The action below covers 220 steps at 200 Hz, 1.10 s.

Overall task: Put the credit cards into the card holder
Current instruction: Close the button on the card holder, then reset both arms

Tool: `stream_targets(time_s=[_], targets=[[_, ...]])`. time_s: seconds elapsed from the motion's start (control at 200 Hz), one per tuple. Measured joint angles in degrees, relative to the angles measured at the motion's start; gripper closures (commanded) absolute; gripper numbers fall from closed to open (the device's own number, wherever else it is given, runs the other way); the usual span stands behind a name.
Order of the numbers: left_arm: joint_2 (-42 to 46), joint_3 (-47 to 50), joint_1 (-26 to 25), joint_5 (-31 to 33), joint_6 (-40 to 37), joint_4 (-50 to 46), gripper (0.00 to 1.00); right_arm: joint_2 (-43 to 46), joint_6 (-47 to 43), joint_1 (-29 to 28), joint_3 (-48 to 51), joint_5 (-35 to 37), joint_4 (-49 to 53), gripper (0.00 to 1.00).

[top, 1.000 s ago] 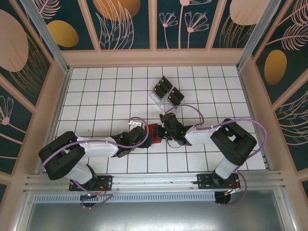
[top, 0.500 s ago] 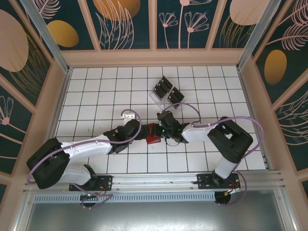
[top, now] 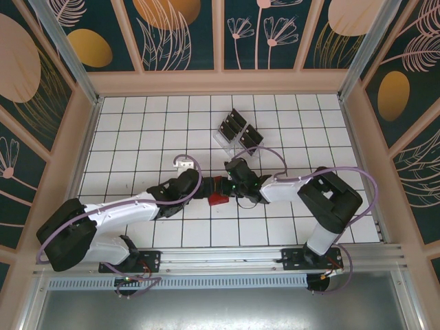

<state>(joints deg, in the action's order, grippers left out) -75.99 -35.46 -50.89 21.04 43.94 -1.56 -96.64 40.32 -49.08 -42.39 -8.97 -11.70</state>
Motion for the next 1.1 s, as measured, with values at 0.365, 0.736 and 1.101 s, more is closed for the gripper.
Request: stream_targets(time_s=[0.365, 0.736, 1.101], targets=[[1.2, -0.4, 0.3, 0.3, 0.0, -1.4, 0.01, 2.5, -1.7, -2.0, -7.3, 1.9, 16.0, 0.57], [11.0, -2.1, 6.3, 6.9, -3.9, -5.1, 0.01, 23.5, -5.5, 3.6, -10.3, 7.6, 22.7, 0.35], [31.2, 8.7, 24.5, 21.3, -25.6, 15.4, 0.01, 46.1, -16.2, 27.8, 3.5, 28.1, 13.9, 0.01]])
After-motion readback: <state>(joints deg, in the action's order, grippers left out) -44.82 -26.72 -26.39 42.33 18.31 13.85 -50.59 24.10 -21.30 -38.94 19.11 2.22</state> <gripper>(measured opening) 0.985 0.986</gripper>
